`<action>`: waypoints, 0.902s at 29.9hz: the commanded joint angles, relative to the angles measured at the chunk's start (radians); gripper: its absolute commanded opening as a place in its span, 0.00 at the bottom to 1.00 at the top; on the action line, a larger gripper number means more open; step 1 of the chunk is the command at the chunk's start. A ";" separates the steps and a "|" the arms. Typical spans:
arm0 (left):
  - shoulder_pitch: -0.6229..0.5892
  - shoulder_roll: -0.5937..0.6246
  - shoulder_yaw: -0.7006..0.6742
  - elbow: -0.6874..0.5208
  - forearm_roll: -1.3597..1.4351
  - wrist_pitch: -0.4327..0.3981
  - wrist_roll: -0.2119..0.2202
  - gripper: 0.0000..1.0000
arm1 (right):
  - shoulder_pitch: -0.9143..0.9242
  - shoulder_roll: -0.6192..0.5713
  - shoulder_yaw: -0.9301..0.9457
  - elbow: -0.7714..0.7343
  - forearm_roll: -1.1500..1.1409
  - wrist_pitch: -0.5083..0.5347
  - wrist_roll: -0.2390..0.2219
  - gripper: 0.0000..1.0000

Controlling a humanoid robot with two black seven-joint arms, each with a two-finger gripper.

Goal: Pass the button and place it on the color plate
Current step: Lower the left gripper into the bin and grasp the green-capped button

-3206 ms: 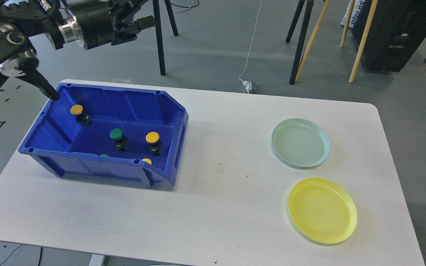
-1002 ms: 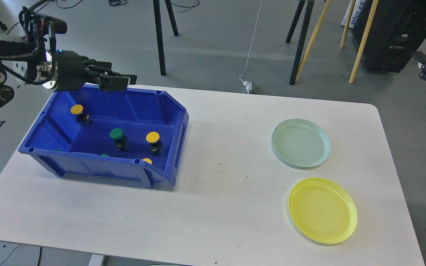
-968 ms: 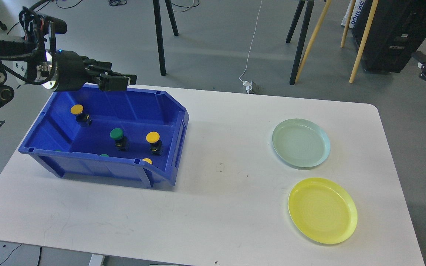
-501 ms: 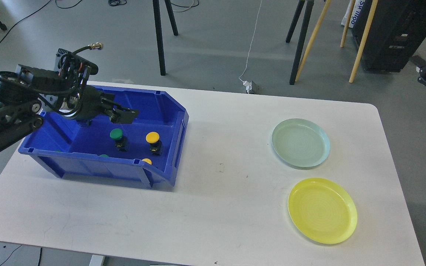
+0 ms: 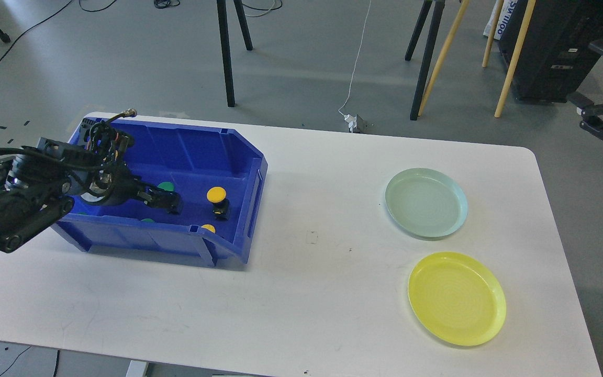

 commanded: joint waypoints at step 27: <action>-0.010 -0.136 0.001 0.206 0.003 0.000 -0.064 0.33 | -0.004 0.002 -0.003 -0.002 0.000 0.000 0.001 0.99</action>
